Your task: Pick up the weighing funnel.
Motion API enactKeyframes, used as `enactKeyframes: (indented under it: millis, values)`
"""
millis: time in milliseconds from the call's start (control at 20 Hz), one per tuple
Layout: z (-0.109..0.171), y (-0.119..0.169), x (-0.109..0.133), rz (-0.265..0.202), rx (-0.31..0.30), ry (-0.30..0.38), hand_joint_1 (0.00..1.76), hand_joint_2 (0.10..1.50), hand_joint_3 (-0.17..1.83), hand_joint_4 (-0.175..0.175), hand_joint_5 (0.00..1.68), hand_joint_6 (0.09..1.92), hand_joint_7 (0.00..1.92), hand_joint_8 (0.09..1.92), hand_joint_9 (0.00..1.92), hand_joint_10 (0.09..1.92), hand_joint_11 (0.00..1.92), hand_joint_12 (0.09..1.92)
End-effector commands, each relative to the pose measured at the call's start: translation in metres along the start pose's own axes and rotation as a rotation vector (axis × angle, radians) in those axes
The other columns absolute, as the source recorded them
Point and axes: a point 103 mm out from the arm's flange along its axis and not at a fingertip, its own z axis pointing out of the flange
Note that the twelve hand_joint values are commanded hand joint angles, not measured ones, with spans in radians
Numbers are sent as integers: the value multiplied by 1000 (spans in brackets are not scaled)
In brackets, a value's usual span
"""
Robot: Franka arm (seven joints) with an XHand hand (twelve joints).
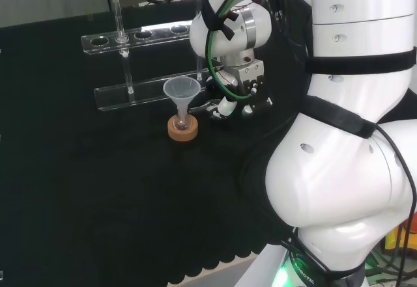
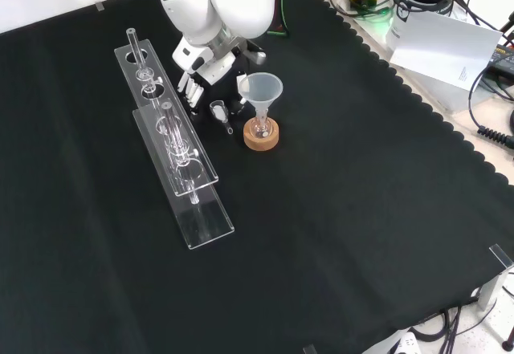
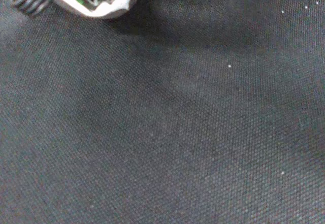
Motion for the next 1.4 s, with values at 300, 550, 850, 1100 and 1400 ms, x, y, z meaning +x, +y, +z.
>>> enactKeyframes:
  millis: [300, 550, 850, 1100, 1400]
  values:
    - [2, 1, 0, 0, 9, -4, 921, 587, 702, -24, 554, 768, 702, 793, 794, 576, 471, 1283]
    - [4, 2, 3, 5, 26, -36, 964, 616, 693, 41, 767, 832, 860, 753, 878, 538, 505, 1265]
    - [2, 0, 3, 17, 26, -51, 1025, 849, 422, 141, 947, 945, 964, 761, 974, 490, 583, 1223]
    - [-7, -5, -3, 48, 16, -66, 1039, 1025, 130, 174, 1015, 958, 1015, 773, 1039, 462, 657, 1177]
    - [-25, -20, -10, 75, -9, -66, 1206, 1036, 107, 70, 1028, 974, 1055, 882, 1081, 463, 716, 1139]
